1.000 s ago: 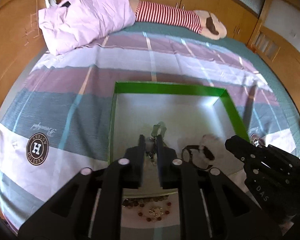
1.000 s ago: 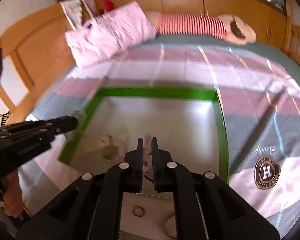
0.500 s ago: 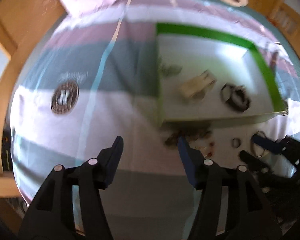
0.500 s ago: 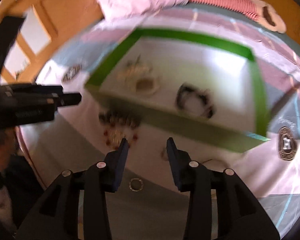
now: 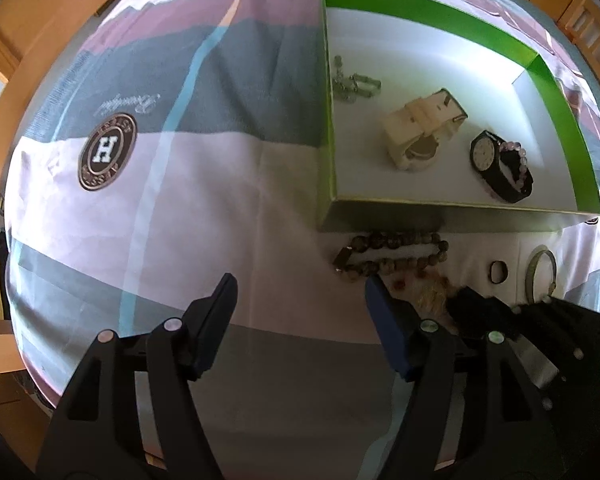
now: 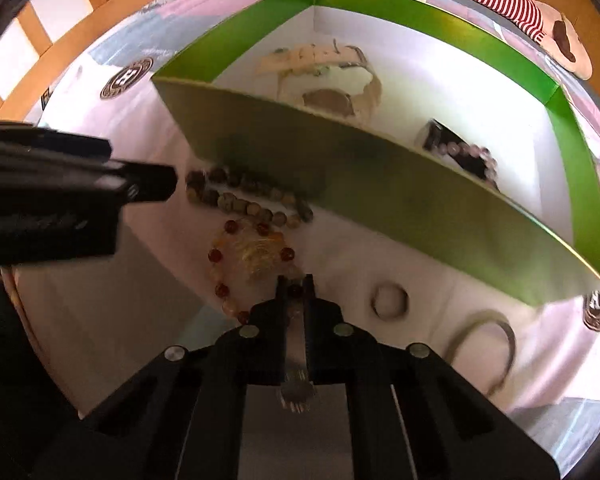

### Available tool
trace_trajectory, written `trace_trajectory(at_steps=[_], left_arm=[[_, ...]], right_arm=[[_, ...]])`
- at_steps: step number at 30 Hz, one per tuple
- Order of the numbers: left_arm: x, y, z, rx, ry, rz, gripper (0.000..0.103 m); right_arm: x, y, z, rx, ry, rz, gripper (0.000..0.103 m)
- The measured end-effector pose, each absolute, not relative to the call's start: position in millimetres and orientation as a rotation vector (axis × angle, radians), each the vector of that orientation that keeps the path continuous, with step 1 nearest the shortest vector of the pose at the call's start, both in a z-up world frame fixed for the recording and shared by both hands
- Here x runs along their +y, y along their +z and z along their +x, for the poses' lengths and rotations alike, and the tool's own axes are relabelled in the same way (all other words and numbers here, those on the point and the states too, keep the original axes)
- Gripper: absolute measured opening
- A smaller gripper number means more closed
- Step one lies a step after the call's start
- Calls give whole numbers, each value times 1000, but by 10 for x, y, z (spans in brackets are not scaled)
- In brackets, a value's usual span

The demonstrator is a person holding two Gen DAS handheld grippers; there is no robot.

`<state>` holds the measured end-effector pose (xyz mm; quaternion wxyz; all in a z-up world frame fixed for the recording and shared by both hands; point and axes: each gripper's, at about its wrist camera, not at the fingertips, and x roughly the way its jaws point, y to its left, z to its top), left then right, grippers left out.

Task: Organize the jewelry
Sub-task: 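Lower the pendant and bracelet into the green box and open both tools, then reach the right tool to the red bead bracelet while the left tool reaches the brown wooden bead bracelet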

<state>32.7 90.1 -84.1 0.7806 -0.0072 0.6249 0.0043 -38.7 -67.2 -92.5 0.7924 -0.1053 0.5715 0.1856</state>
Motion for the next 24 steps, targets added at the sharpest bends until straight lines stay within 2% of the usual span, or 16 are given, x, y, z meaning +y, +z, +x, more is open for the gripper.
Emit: trace_trajectory(at_steps=[7,14,20,23,24], left_arm=[[826,-972,360,1378,2,5,69],[740,-1015,402,1330,-23,-68,71],[695,-1094,456,1329,-62,-122,72],[705,-1180,527,1344,-53,-150,68],[718,-1174,537,1335,-43,-152,62]], right_arm=[[-1138,-578,-440,1182,382,-95,7],[-1092,-843,-425,1247,353,-110,7],[-1041,-852,-404,1253,345,-108,7],[-1017,-888,-396,1258,345,-113,7],[-995,-902,-357,1260,345,-115,7]])
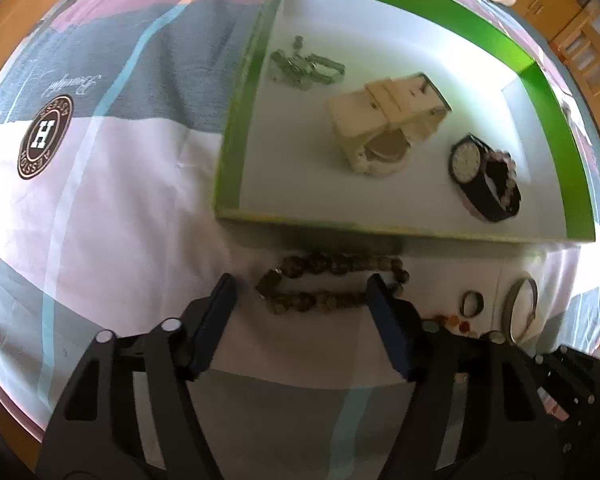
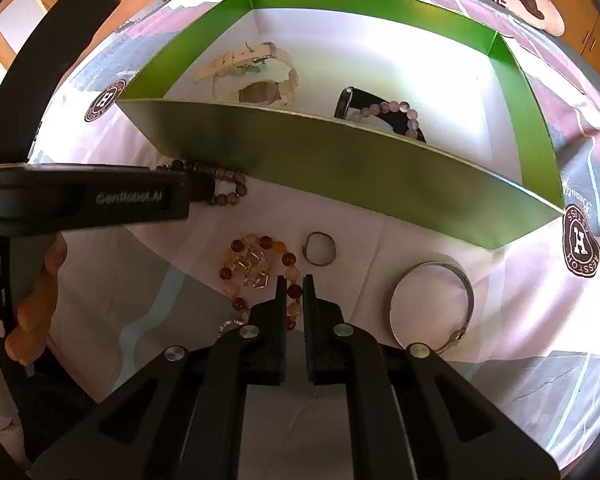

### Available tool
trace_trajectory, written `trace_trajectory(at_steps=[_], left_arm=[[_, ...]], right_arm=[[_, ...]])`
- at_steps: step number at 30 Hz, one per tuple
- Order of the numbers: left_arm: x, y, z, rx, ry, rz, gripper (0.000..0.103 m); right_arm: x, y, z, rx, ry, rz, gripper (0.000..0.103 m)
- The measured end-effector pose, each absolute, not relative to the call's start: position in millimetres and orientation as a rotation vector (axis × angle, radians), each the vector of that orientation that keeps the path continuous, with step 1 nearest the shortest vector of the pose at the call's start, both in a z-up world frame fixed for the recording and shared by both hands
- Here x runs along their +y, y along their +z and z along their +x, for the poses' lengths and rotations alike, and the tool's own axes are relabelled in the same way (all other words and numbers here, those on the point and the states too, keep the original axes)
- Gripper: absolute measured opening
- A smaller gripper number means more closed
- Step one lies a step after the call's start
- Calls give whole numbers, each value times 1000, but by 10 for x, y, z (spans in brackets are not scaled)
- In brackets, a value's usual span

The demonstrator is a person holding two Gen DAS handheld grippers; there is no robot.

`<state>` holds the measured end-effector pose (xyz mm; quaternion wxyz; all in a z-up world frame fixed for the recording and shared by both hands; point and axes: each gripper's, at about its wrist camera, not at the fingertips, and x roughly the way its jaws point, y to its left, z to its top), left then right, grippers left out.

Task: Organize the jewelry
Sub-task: 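Reach the right tool to the red bead bracelet while the left tool reaches the brown wooden bead bracelet, then grasp the brown wooden bead bracelet with the left tool while the right tool grasps the red bead bracelet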

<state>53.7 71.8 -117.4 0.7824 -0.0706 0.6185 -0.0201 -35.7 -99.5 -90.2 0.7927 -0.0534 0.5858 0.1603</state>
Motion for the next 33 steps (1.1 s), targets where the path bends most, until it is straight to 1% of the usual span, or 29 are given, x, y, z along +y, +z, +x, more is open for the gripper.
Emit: trace_trajectory(at_steps=[1,2,3,5,6,8,14,20,21,23,25,33], left_arm=[[730,-1170,546,1333,-43,-159,56],[761,-1166,556,1333,-38,-171,44],[795,-1167,568,1334,-29,-174,39],[839,-1186,593,1342,-13,-165,26],[856,-1199,596,1342,3,-128,16],[832,-1192,565,1346,-11,-75,11],[737,-1143,420,1396,-145,-106,11],[697,-1225,402,1408,-123,-75,11],[685,-1229,413,1407,-123,-66,13],[523,-1270,431,1403,-120,-50,14],[425,-1292,367,1396,-116,-29,14],[255,-1286,299,1386,-115,-1,17]], right_arm=[[-988,-914,-359,1262,344,-117,7],[-981,-925,-364,1263,343,-119,7],[-982,-923,-370,1264,342,-119,7],[-972,-930,-362,1265,341,-119,7],[-967,-933,-356,1265,339,-119,7],[-962,-936,-349,1265,338,-118,7],[-960,-896,-329,1252,336,-110,7],[-981,-981,-332,1278,323,-135,7],[-975,-1002,-332,1282,321,-140,8],[-963,-1028,-331,1283,316,-142,11],[-944,-1042,-339,1282,316,-155,12],[-884,-1084,-351,1266,308,-197,14]])
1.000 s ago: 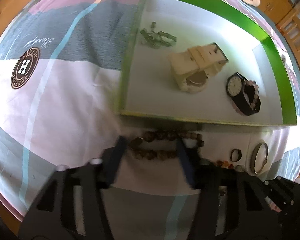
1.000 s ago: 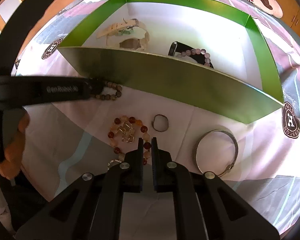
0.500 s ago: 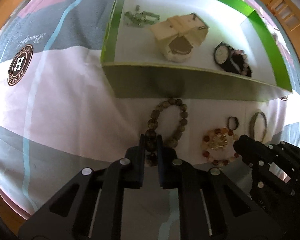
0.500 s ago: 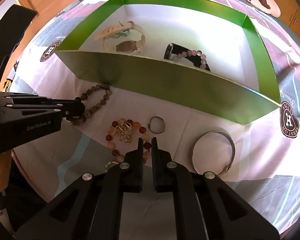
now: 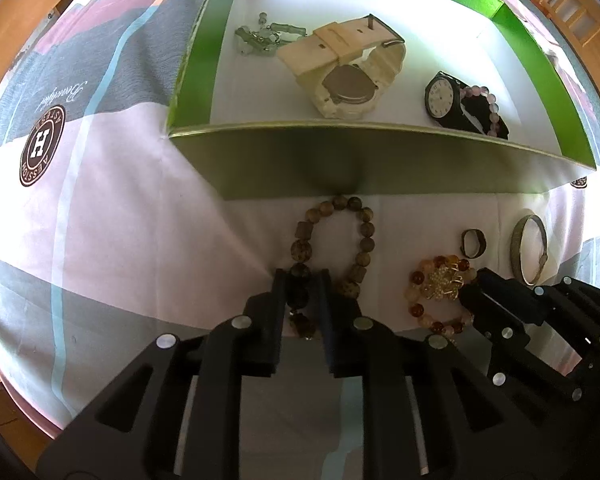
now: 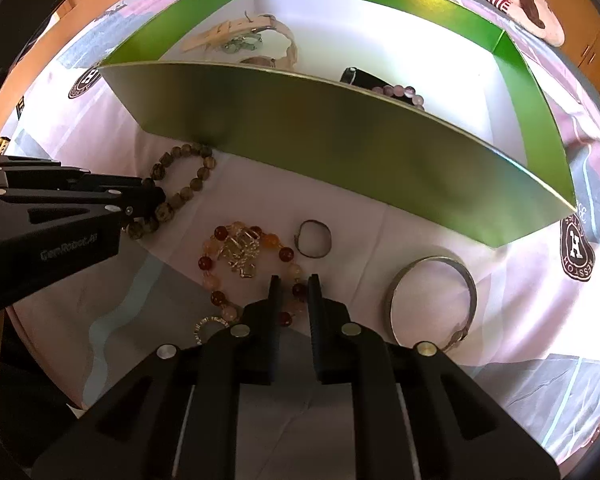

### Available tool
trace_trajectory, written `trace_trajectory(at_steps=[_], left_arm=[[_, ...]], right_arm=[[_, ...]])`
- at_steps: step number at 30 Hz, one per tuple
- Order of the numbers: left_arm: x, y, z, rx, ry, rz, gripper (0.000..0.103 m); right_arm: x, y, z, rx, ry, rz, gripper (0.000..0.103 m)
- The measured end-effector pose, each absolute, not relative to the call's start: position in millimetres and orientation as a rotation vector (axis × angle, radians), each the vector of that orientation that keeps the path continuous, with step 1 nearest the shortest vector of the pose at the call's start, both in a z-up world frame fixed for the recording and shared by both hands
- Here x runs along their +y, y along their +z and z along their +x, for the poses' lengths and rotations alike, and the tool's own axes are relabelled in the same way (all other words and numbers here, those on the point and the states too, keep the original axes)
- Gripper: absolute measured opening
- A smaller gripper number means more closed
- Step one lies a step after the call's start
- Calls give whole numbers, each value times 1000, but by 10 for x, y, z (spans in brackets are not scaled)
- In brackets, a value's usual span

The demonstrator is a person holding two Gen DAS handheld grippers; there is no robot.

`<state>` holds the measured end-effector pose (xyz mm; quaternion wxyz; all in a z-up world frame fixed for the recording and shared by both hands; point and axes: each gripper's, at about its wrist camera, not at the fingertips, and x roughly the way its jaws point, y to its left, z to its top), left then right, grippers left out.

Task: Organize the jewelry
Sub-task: 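Grasp the brown wooden bead bracelet with the left tool while the right tool grasps the red bead bracelet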

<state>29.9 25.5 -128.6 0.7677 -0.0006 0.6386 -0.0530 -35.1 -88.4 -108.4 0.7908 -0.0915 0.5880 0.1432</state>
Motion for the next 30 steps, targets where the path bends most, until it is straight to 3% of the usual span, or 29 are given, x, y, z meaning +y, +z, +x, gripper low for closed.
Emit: trace_trajectory(at_steps=[6,9,10,12,16,26,30], left_arm=[[121,-1282,239,1369,-114,37,25],[14,-1292,220,1371,-161,23,53],[-41,-1316,214,1380,-187,26,72],[-144,-1348,188,1381,-186,63,81],[-220,-1350,173,1369,-172,60,81],[201,-1287,283,1389,-163,-136,50],[339,-1315,321,1399,-151,-178,50]], right_arm=[[-815,-1115,-367,1264,302,-205,15],[-804,-1128,-370,1266,302,-198,16],[-806,-1129,-371,1267,303,-195,16],[-807,-1124,-385,1264,306,-209,17],[-812,-1123,-400,1263,305,-201,17],[-912,-1109,-345,1270,312,-183,17],[-949,-1098,-319,1271,313,-181,17]])
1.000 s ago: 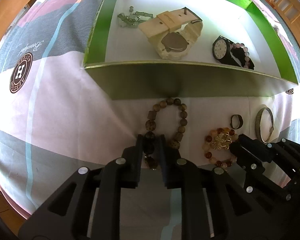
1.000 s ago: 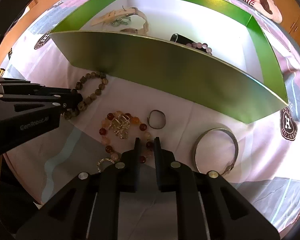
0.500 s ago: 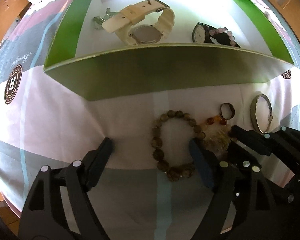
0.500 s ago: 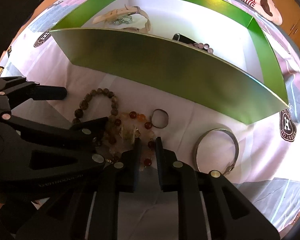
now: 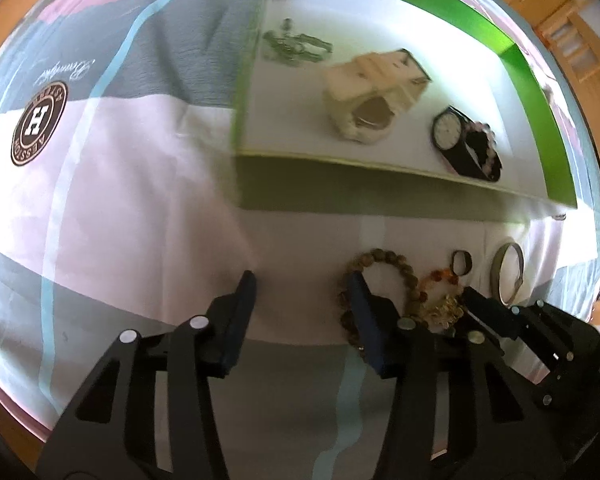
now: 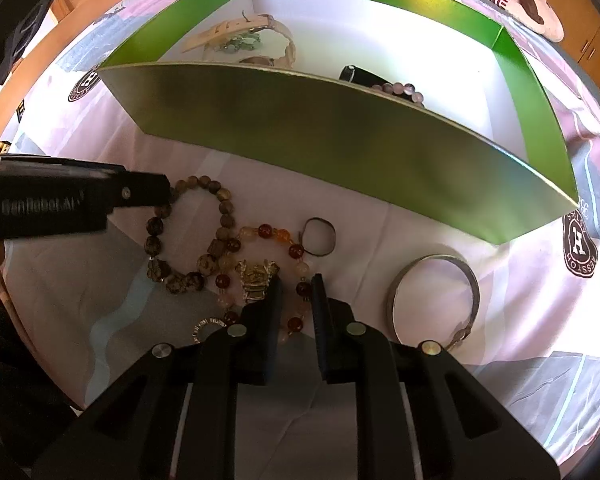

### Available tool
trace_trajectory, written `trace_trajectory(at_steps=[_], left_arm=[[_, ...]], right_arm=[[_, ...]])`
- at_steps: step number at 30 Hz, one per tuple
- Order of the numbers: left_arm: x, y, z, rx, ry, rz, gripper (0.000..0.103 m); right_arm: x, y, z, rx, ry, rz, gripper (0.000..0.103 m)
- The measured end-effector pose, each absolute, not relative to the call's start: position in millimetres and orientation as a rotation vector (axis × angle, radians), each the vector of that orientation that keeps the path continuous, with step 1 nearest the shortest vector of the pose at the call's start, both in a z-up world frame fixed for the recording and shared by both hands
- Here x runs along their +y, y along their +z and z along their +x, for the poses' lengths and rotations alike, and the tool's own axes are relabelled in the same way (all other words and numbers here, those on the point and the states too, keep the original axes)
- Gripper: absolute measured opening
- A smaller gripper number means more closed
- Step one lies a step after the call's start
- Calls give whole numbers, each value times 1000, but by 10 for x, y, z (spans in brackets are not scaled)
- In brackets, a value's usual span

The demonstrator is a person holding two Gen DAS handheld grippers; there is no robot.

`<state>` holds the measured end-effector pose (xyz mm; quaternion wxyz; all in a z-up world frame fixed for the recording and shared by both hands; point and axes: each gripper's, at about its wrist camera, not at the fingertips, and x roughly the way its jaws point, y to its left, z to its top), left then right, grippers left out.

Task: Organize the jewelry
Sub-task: 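Grasp the brown wooden bead bracelet with the left tool while the right tool grasps the red bead bracelet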

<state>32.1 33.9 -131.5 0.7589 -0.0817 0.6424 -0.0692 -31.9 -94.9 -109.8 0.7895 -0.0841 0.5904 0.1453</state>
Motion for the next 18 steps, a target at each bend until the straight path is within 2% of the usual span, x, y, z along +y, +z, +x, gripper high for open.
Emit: trace_trajectory(at_steps=[3,5,9,12,16,18], left_arm=[[306,-1311,313,1399,-162,-147,50],[266,-1313,319,1395,-164,-118,56],[121,-1329,307,1386,-165,-51,61],[14,-1310,269,1384,-187,-49,61],[-137,-1332,187,1359,-142,46,51],[-175,-1315,169,1347,-140,62,36]], right_arm=[[-945,-1098,-320,1271,313,-181,17],[-943,-1095,-319,1271,312,-184,17],[-958,-1091,-318,1268,308,-182,17],[-964,-1077,-320,1264,303,-180,17],[-917,-1087,-357,1245,296,-233,17],[-872,-1090,-384,1232,292,-267,17]])
